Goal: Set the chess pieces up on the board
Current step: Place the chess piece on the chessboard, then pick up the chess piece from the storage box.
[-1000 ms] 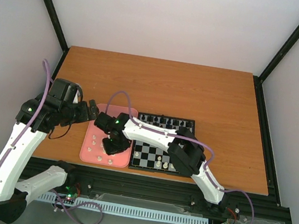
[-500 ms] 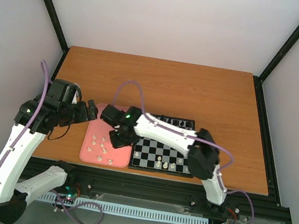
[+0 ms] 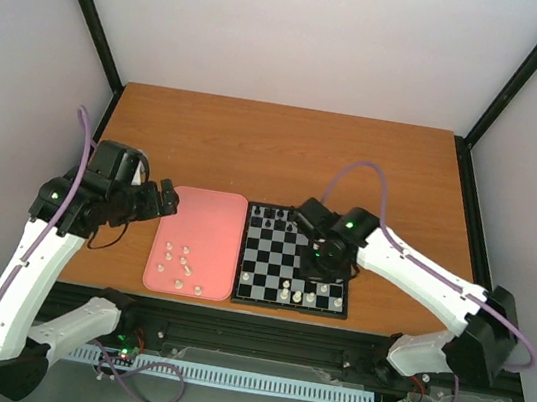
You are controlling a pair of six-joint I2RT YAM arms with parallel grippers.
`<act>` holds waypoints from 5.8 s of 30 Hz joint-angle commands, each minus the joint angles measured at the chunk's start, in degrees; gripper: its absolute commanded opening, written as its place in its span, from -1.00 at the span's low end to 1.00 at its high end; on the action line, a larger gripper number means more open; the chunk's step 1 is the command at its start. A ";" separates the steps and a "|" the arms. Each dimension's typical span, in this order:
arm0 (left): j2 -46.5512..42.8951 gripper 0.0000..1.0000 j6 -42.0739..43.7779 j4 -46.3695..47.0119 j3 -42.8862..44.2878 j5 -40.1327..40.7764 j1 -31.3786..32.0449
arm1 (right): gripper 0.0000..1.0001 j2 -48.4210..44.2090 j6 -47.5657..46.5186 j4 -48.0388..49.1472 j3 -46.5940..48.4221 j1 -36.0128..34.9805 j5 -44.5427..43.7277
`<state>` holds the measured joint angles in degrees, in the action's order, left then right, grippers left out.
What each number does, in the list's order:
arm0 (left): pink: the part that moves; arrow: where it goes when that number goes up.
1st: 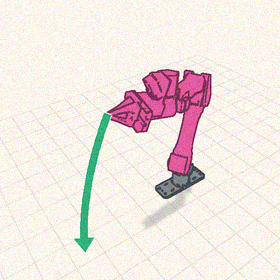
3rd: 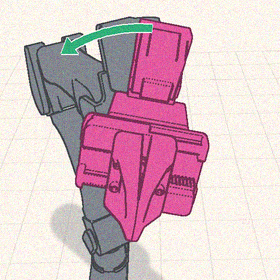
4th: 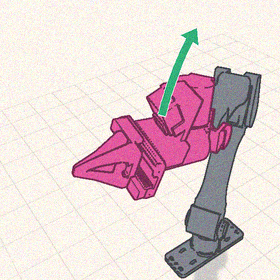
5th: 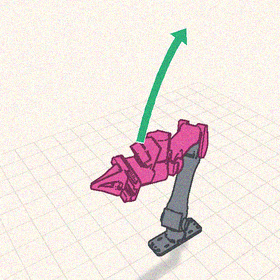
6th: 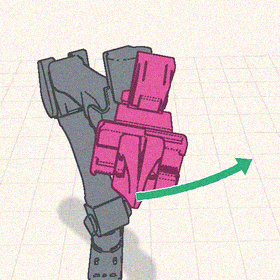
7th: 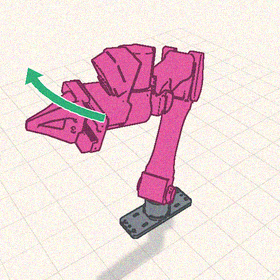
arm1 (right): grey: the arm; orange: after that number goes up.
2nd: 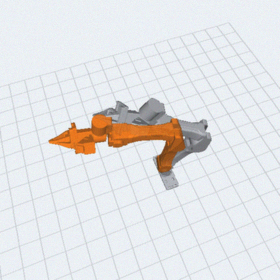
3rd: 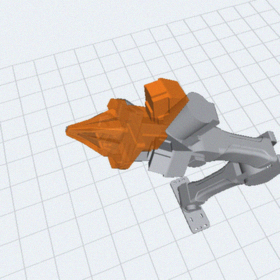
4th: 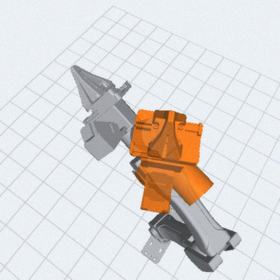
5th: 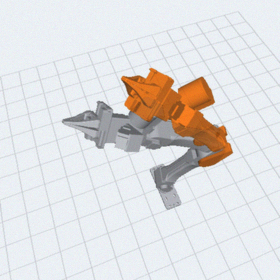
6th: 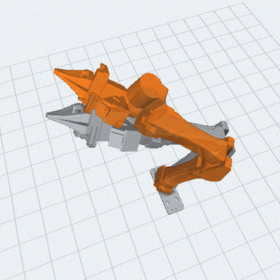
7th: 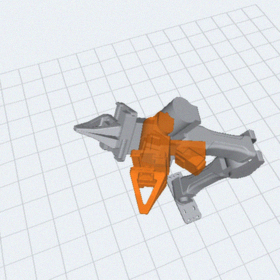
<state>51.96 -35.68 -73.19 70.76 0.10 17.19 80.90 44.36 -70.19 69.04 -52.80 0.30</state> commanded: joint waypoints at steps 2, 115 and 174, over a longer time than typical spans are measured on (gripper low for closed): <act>0.78 1.00 1.49 1.74 0.44 -1.40 -0.05 | -0.94 -5.87 3.26 -0.19 -7.49 4.23 2.38; -0.30 1.00 0.35 -1.63 2.81 1.18 -0.02 | 0.06 45.43 -7.32 11.02 40.67 -17.54 10.19; -2.26 1.00 0.53 -2.43 1.46 0.34 -0.05 | -0.83 46.85 -7.12 6.53 43.08 -20.28 5.97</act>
<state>50.06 -35.14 -74.89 70.98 0.84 17.19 130.39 37.08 -61.76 109.47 -72.64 9.58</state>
